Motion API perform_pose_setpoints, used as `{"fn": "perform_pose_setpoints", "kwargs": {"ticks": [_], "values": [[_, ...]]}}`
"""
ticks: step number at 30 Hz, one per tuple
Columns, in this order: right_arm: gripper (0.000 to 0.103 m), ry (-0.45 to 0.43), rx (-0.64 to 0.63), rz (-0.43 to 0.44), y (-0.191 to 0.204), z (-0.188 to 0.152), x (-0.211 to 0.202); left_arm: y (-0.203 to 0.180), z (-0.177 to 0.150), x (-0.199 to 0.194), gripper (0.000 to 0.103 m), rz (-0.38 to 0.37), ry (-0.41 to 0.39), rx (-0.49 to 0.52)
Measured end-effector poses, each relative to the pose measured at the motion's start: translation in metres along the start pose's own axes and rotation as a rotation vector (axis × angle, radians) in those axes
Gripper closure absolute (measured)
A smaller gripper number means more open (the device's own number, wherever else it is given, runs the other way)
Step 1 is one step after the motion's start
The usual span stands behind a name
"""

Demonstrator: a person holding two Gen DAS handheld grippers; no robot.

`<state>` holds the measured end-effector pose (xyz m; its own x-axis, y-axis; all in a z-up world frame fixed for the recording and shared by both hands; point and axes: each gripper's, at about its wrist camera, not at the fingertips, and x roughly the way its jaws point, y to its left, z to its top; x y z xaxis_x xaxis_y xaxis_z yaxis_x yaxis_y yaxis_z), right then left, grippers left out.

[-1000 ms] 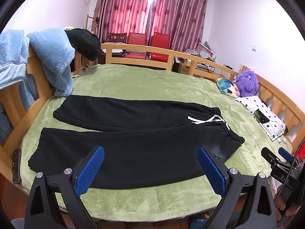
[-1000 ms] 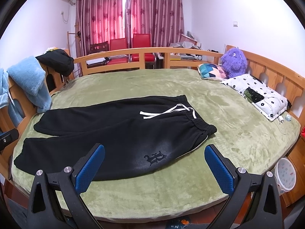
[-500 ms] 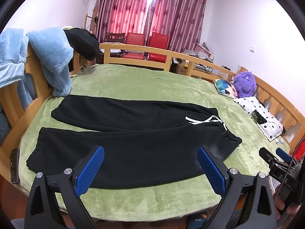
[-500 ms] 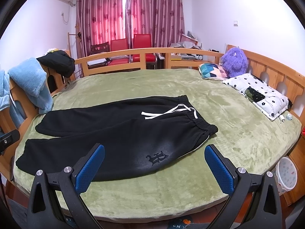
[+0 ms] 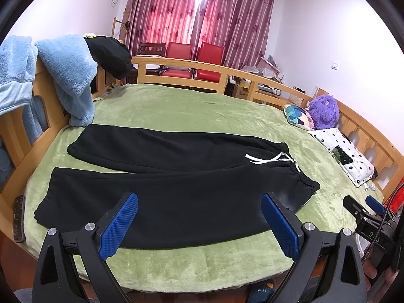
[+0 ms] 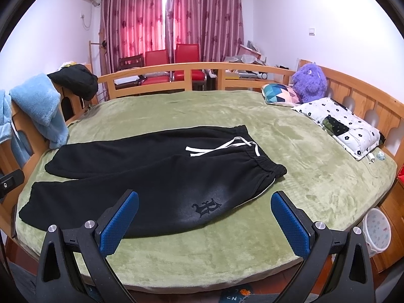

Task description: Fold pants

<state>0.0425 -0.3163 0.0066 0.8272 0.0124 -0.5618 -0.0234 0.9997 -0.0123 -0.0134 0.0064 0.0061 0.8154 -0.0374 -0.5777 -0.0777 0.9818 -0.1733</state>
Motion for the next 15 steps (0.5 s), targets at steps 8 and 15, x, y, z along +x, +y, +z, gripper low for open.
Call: {"fn": "perform_pose_setpoints", "kwargs": {"ticks": [8,15], "values": [[0.0,0.004,0.002,0.01,0.0019,0.0004,0.0005,0.0005,-0.0016,-0.0002,0.004,0.003,-0.004,0.001],[0.0,-0.018,0.003,0.007,0.0024,0.0018,-0.0006,0.0016,-0.0016,-0.0013,0.004,0.005,0.0,0.001]]}}
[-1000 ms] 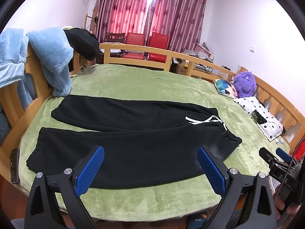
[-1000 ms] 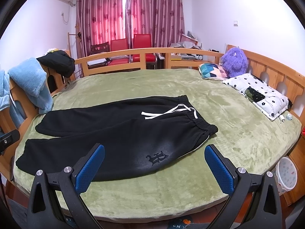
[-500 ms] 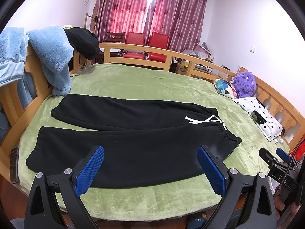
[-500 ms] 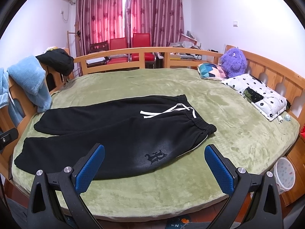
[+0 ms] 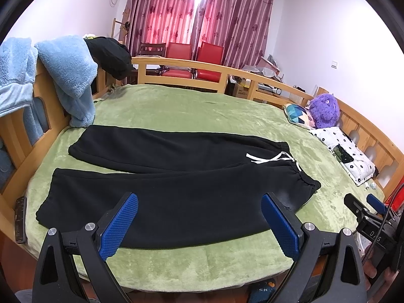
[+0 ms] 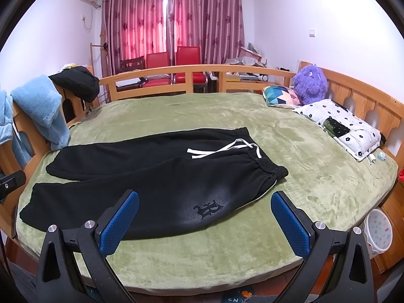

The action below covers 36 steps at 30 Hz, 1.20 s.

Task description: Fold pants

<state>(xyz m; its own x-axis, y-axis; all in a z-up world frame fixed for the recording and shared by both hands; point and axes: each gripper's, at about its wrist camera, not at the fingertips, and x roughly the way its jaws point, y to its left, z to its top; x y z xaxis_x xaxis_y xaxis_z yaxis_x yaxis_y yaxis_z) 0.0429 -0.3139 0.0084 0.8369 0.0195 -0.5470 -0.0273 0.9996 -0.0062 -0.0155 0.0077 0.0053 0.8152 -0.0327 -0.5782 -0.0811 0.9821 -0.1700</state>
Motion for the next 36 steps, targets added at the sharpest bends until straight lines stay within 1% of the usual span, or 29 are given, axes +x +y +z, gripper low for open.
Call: {"fn": "perform_pose_setpoints", "kwargs": {"ticks": [4,6,9,12,14,16,19,21,24,26,28,30,31,32,33,34,36], "values": [[0.0,-0.029,0.007,0.001,-0.001,-0.001,-0.005,0.001,0.001,-0.001,0.004,-0.018,0.004,-0.004],[0.0,-0.035,0.01,0.011,-0.002,0.0,-0.006,0.0,0.001,-0.002,0.004,-0.011,-0.004,0.0],[0.0,-0.042,0.004,0.003,-0.001,-0.001,-0.008,0.001,0.001,-0.002,0.004,-0.001,-0.005,-0.001],[0.0,-0.046,-0.007,-0.005,0.0,-0.001,-0.008,0.005,0.002,0.001,0.004,-0.016,0.01,-0.028],[0.0,-0.042,-0.009,-0.006,0.001,-0.002,-0.006,0.01,0.001,0.003,0.004,-0.017,0.007,-0.048],[0.0,-0.03,-0.008,0.001,0.001,-0.003,-0.002,0.015,0.0,0.005,0.004,-0.003,-0.012,-0.054],[0.0,-0.018,-0.015,-0.013,0.001,-0.004,0.008,0.02,-0.002,0.014,0.004,0.046,-0.003,-0.049],[0.0,-0.023,-0.022,-0.026,0.0,-0.007,0.015,0.025,-0.005,0.021,0.004,0.065,-0.002,-0.053],[0.0,-0.048,-0.035,-0.019,0.0,-0.014,0.028,0.036,-0.01,0.037,0.004,0.071,0.025,-0.054],[0.0,-0.053,-0.035,-0.032,-0.001,-0.02,0.04,0.048,-0.017,0.053,0.004,0.089,0.046,-0.068],[0.0,-0.023,-0.032,-0.012,-0.001,-0.026,0.055,0.062,-0.025,0.066,0.004,0.112,0.057,-0.099],[0.0,0.046,0.002,0.013,-0.007,-0.034,0.081,0.082,-0.036,0.082,0.004,0.107,0.09,-0.138],[0.001,0.069,0.019,0.02,-0.009,-0.038,0.09,0.092,-0.041,0.09,0.004,0.12,0.114,-0.149],[0.006,0.111,0.049,0.032,-0.016,-0.044,0.105,0.099,-0.046,0.097,0.004,0.136,0.13,-0.154],[0.014,0.13,0.063,0.043,-0.019,-0.048,0.113,0.109,-0.053,0.104,0.005,0.157,0.146,-0.16],[0.018,0.163,0.088,0.062,-0.028,-0.056,0.126,0.119,-0.059,0.111,0.005,0.177,0.167,-0.169],[0.028,0.2,0.129,0.057,-0.04,-0.067,0.145,0.136,-0.069,0.122,0.005,0.191,0.207,-0.187]]}}
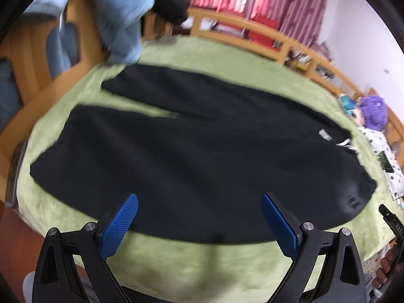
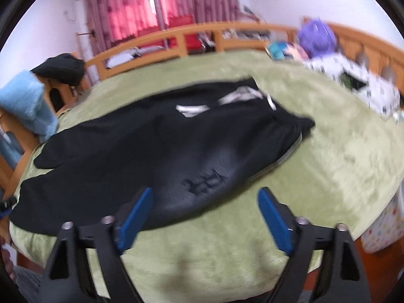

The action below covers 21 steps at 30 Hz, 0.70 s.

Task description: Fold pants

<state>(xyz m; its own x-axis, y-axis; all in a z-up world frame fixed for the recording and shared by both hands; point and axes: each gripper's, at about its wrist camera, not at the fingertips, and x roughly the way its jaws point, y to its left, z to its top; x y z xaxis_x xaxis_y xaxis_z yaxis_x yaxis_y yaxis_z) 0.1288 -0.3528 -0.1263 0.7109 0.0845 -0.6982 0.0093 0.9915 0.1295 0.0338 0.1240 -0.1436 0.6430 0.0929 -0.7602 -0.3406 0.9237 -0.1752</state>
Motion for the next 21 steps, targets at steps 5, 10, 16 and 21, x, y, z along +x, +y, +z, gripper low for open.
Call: {"fn": "perform_pose_setpoints", "kwargs": {"ticks": [5,10,16,21], "values": [[0.037,0.106,0.143,0.03,-0.043,-0.005,0.053,0.027,-0.011,0.028,0.007,0.016,0.062,-0.065],[0.039,0.107,0.18,0.038,-0.056,0.002,0.08,0.046,-0.028,0.029,0.007,-0.031,0.071,-0.175],[0.039,0.127,0.205,0.017,-0.064,0.012,0.118,0.083,-0.046,0.04,0.007,-0.047,0.091,-0.322],[0.038,0.106,0.236,-0.007,-0.071,0.021,0.141,0.08,-0.034,0.051,0.007,-0.021,0.05,-0.31]]}}
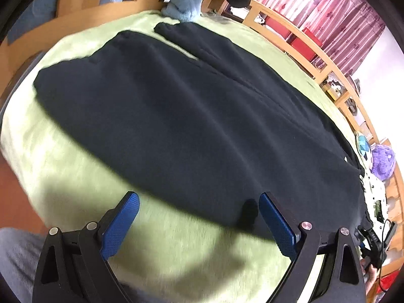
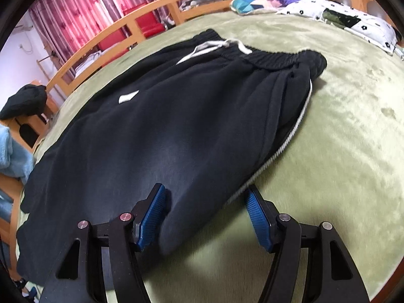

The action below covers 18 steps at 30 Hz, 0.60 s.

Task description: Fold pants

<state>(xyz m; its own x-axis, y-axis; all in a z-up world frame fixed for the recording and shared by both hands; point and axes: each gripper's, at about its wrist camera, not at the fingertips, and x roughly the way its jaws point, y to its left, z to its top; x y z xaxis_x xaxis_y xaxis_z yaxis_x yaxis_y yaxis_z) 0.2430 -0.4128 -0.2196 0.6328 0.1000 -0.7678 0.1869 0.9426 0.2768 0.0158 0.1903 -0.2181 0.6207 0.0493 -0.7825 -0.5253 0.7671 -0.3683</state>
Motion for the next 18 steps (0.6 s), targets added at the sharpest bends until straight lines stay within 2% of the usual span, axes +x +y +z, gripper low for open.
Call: {"fn": "perform_pose_setpoints", "kwargs": {"ticks": [4,5,6,7,8,9,10,11,12,15,18], "values": [[0.038,0.004,-0.003,-0.016,0.002,0.015,0.013,0.005,0.019,0.015,0.007,-0.018,-0.025,-0.085],[0.041,0.006,0.0,-0.014,0.002,0.02,0.017,0.007,0.023,0.016,0.007,-0.026,-0.033,-0.105],[0.058,0.002,0.009,-0.013,0.001,0.023,0.019,0.011,0.026,0.017,0.009,-0.037,-0.044,-0.125],[0.07,-0.008,0.027,-0.022,-0.001,0.025,0.02,0.013,0.03,0.018,0.013,-0.033,-0.052,-0.139],[0.084,-0.017,0.034,-0.036,-0.004,0.028,0.02,0.013,0.032,0.019,0.029,-0.023,-0.054,-0.144],[0.087,-0.02,0.035,-0.03,-0.006,0.028,0.019,0.015,0.035,0.02,0.044,-0.005,-0.056,-0.145],[0.088,-0.018,0.047,-0.009,-0.01,0.028,0.018,0.018,0.037,0.021,0.053,0.01,-0.054,-0.143],[0.09,-0.018,0.082,0.01,-0.016,0.026,0.016,0.023,0.037,0.02,0.076,0.018,-0.049,-0.141],[0.091,-0.016,0.121,0.031,-0.023,0.024,0.014,0.028,0.039,0.019,0.091,0.026,-0.046,-0.146],[0.092,-0.022,0.155,0.039,-0.033,0.018,0.0,0.045,0.038,0.012,0.093,-0.058,-0.02,-0.187],[0.093,-0.047,0.121,0.012,-0.031,0.011,-0.024,0.048,0.032,-0.002,0.093,-0.071,-0.029,-0.167]]}}
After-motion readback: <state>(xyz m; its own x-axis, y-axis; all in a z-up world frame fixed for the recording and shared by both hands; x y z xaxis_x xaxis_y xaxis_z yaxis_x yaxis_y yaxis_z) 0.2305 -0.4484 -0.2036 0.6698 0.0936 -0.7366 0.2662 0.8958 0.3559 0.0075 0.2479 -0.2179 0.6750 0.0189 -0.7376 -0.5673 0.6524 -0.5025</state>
